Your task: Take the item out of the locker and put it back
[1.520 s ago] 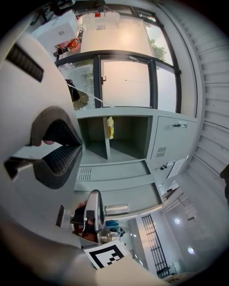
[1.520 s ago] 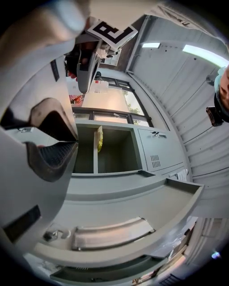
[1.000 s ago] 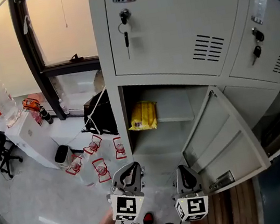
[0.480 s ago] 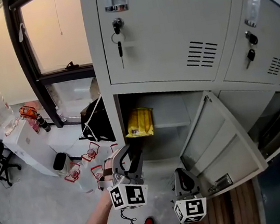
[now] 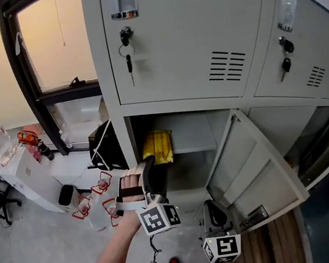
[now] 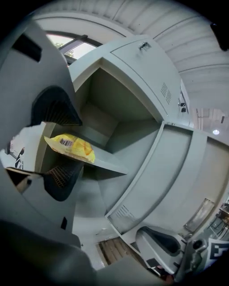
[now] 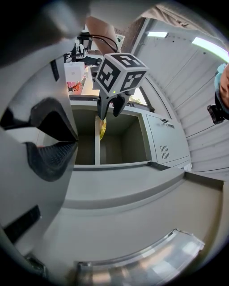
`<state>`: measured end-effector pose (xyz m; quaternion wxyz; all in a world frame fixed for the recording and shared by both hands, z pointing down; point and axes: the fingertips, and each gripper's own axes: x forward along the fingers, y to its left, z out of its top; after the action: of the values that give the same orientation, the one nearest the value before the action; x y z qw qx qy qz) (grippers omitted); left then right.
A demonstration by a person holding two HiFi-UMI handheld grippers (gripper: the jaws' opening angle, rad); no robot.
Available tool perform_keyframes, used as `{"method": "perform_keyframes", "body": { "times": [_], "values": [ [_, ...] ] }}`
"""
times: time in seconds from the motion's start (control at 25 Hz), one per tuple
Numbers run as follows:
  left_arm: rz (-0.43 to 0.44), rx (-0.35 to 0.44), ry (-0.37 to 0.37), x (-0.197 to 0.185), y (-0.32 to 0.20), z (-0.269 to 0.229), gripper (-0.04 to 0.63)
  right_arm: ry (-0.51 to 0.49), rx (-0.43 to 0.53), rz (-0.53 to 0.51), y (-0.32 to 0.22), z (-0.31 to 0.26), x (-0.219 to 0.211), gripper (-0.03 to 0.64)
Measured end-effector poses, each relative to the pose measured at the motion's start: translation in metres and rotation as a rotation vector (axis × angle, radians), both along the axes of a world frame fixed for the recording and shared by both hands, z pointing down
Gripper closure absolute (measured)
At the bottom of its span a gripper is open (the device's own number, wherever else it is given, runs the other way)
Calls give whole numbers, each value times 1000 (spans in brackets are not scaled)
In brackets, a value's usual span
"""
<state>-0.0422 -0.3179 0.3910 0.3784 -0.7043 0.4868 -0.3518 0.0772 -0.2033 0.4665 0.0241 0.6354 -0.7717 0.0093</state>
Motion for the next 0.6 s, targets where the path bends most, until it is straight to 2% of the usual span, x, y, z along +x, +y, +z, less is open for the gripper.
{"method": "perform_keyframes", "body": {
  "times": [0.12, 0.44, 0.6],
  "values": [
    [-19, -29, -23, 3, -9, 10, 339, -6, -4, 19, 1, 2, 7, 594],
    [-79, -32, -76, 3, -28, 20, 341, -10, -16, 47, 1, 7, 16, 594],
    [-112, -31, -81, 0, -34, 22, 372, -10, -19, 50, 1, 8, 17, 594]
  ]
}}
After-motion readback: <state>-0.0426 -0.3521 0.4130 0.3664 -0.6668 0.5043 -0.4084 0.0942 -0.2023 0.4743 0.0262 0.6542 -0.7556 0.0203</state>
